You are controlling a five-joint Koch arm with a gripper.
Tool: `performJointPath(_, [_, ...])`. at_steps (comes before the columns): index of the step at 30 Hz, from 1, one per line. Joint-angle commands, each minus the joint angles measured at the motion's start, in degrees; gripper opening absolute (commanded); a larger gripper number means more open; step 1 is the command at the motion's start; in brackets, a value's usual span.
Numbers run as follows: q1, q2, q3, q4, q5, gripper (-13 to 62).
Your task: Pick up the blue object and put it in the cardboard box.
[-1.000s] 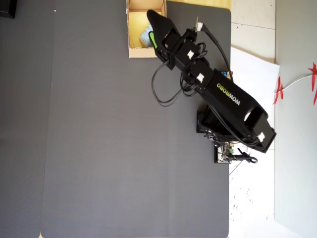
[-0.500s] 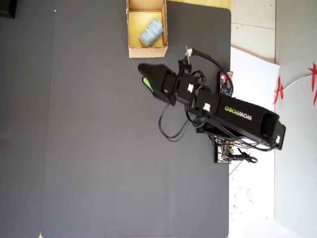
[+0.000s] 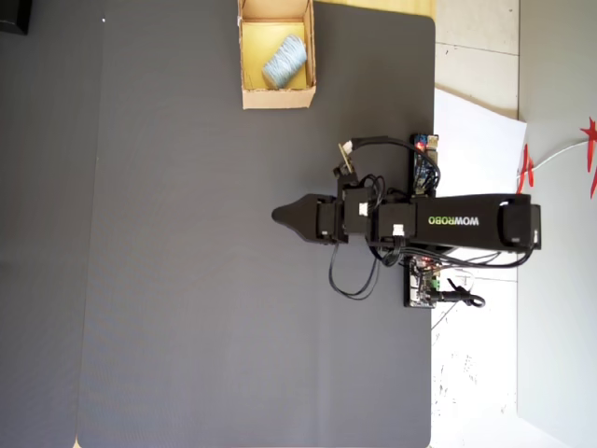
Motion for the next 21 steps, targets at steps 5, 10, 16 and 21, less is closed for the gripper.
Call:
performJointPath(5, [-0.97, 5.27, 5.36, -3.60, 1.41, 34.5])
performJointPath(10, [-0.97, 5.27, 13.36, -8.70, 1.41, 34.5])
performJointPath(16, [-0.79, 5.27, 14.77, -4.66, 2.46, 34.2])
performJointPath(21, [-0.53, 5.27, 14.77, 5.80, 2.64, 34.1])
